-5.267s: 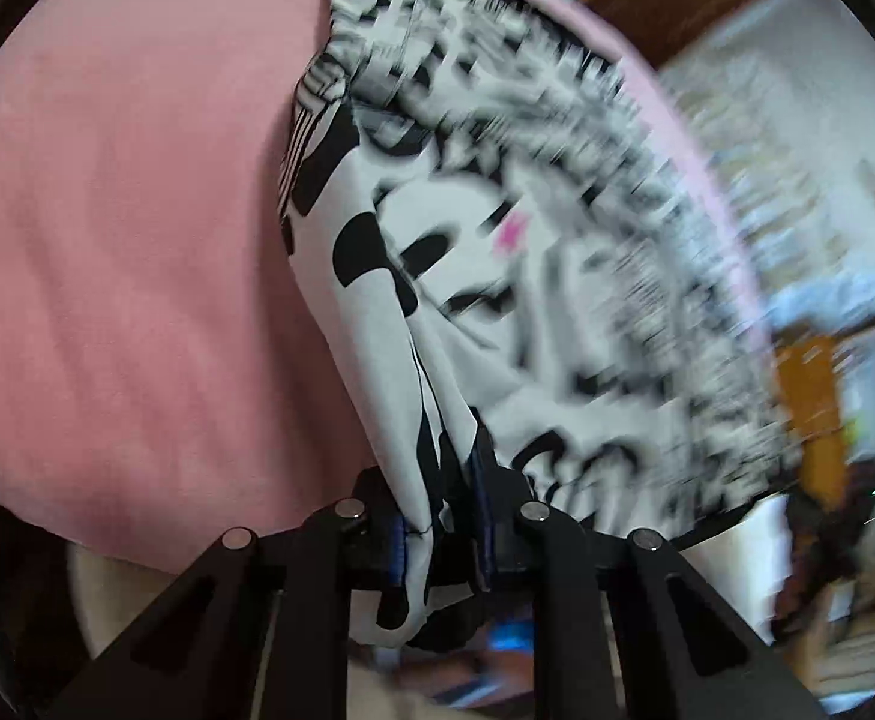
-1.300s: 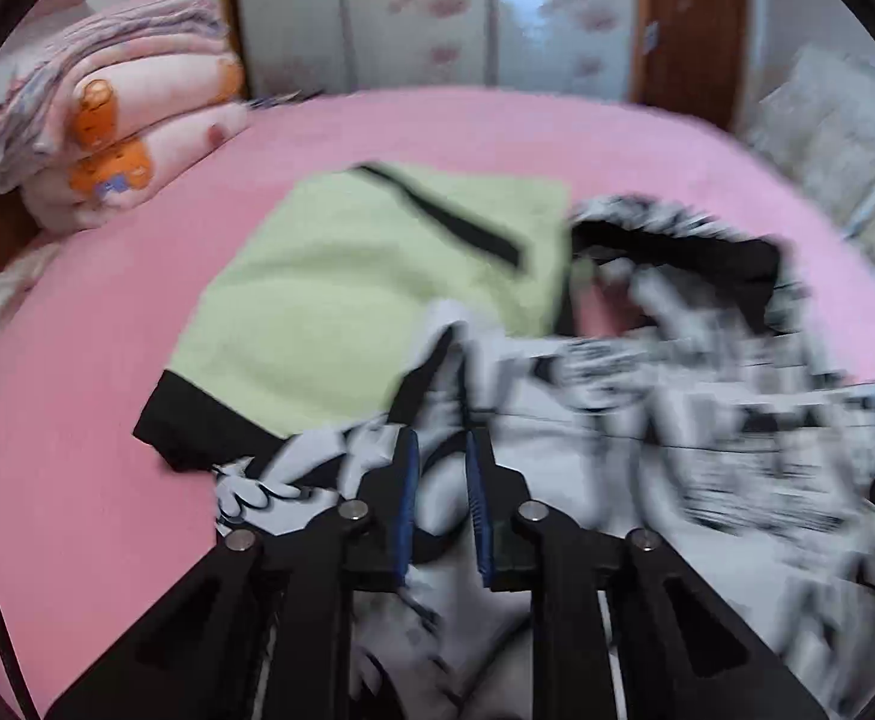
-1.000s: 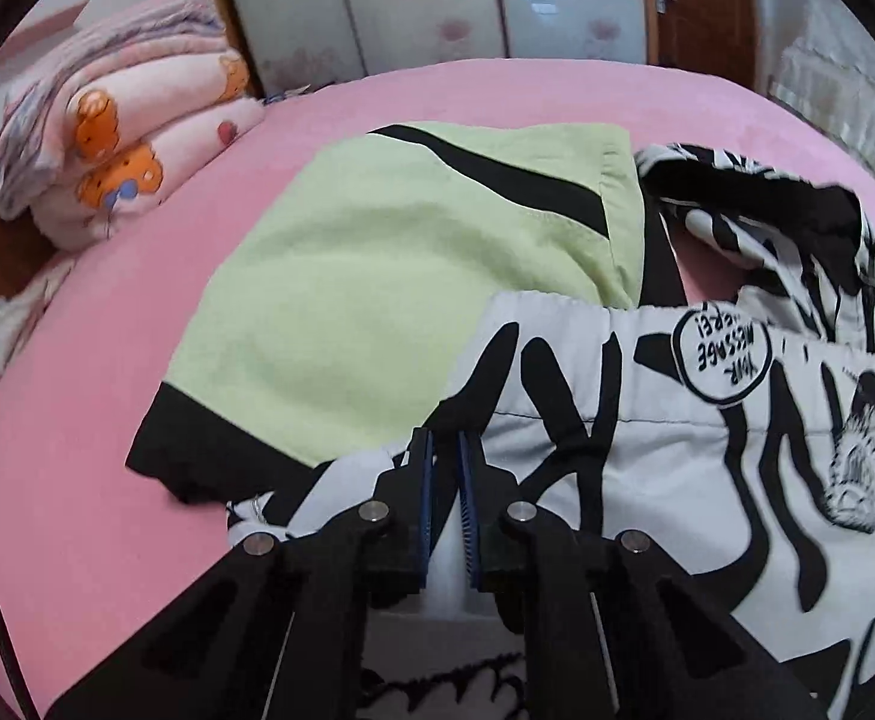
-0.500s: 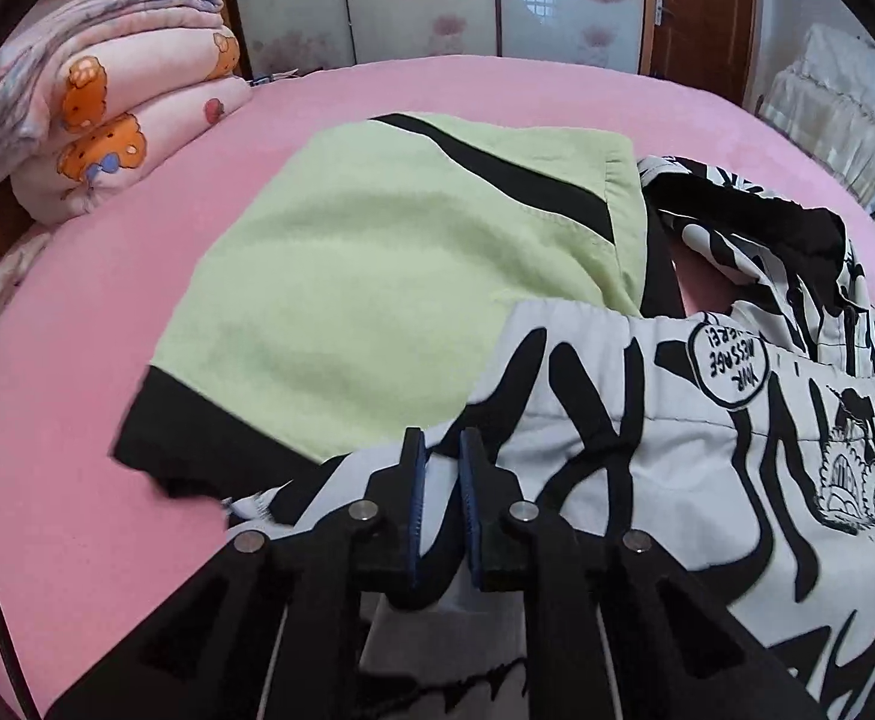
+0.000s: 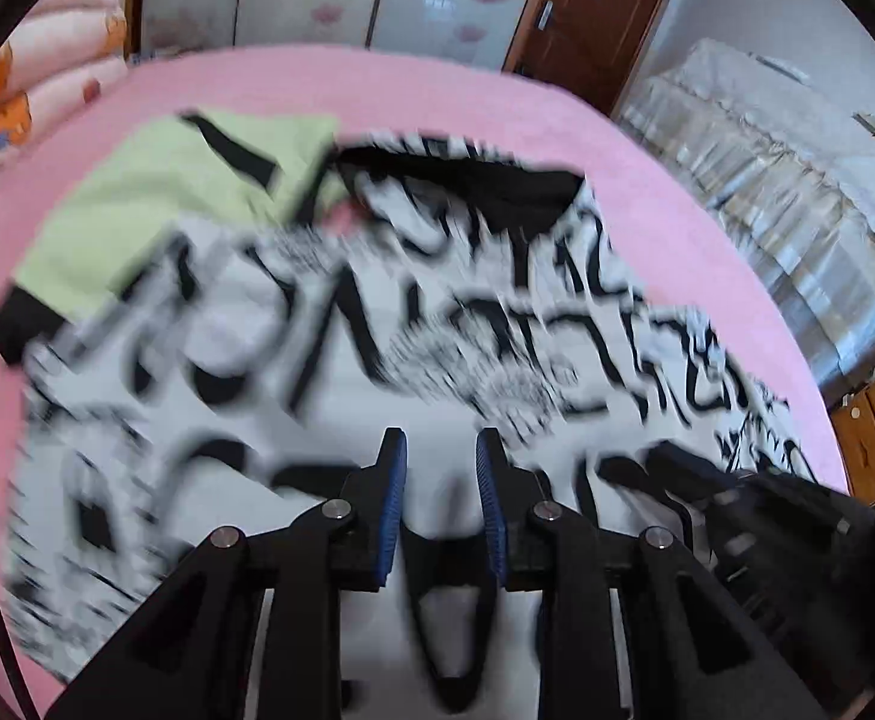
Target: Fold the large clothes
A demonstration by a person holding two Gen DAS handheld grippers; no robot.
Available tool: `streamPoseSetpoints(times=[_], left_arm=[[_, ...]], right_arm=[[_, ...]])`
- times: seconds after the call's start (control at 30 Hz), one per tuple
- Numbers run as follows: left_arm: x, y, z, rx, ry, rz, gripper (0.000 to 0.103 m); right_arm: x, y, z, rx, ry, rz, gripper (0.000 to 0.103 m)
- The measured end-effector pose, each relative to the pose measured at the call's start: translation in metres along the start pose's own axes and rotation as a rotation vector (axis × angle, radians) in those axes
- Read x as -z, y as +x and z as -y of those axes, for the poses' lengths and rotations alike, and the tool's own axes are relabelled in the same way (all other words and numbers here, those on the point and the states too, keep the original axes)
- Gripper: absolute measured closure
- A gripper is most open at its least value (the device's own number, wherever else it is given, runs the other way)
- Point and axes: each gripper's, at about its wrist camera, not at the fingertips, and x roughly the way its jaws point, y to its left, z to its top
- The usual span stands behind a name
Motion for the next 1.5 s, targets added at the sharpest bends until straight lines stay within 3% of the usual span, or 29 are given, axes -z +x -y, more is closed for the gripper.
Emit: streamPoseSetpoints(times=[0.1, 0.23, 0.33, 0.43, 0.5, 0.6, 0.83, 1.13, 1.2, 1.3, 1.37, 1.5], left_arm=[[0.02, 0.033, -0.002, -0.063, 0.003, -0.082, 0.081], [0.034, 0.022, -0.027, -0.125, 0.049, -0.069, 0.081], [0.04, 0.003, -0.067, -0.204, 0.051, -0.071, 0.081], [0.05, -0.023, -0.108, -0.276, 0.037, -0.061, 0.081], [0.058, -0.039, -0.135, -0.324, 0.009, -0.059, 0.081], [0.069, -0.058, -0.167, -0.305, -0.056, -0.045, 0.081], [0.082, -0.056, -0.166, -0.373, -0.023, -0.029, 0.081], [0.074, -0.057, -0.165, -0.344, -0.073, -0.078, 0.08], [0.072, -0.06, -0.166, -0.33, -0.088, -0.096, 0.077], [0.07, -0.069, -0.164, -0.304, -0.106, -0.112, 0.065], [0.069, -0.079, -0.161, -0.299, -0.104, -0.106, 0.048], [0.067, -0.099, -0.152, -0.29, -0.057, -0.083, 0.045]], right_arm=[[0.017, 0.024, 0.003, 0.037, 0.02, -0.076, 0.1], [0.035, 0.012, 0.042, 0.032, 0.033, -0.064, 0.103], [0.051, -0.01, 0.083, 0.27, -0.011, -0.056, 0.101], [0.072, -0.023, 0.139, 0.389, 0.04, -0.093, 0.101], [0.089, -0.047, 0.181, 0.321, 0.131, -0.061, 0.103], [0.102, -0.07, 0.198, 0.366, 0.163, -0.025, 0.103], [0.099, -0.051, 0.19, 0.45, 0.141, -0.063, 0.103], [0.095, -0.057, 0.205, 0.395, 0.254, -0.113, 0.102], [0.091, -0.058, 0.205, 0.391, 0.271, -0.139, 0.1], [0.084, -0.062, 0.202, 0.385, 0.29, -0.169, 0.097], [0.08, -0.069, 0.199, 0.375, 0.301, -0.176, 0.091], [0.073, -0.079, 0.188, 0.365, 0.299, -0.188, 0.079]])
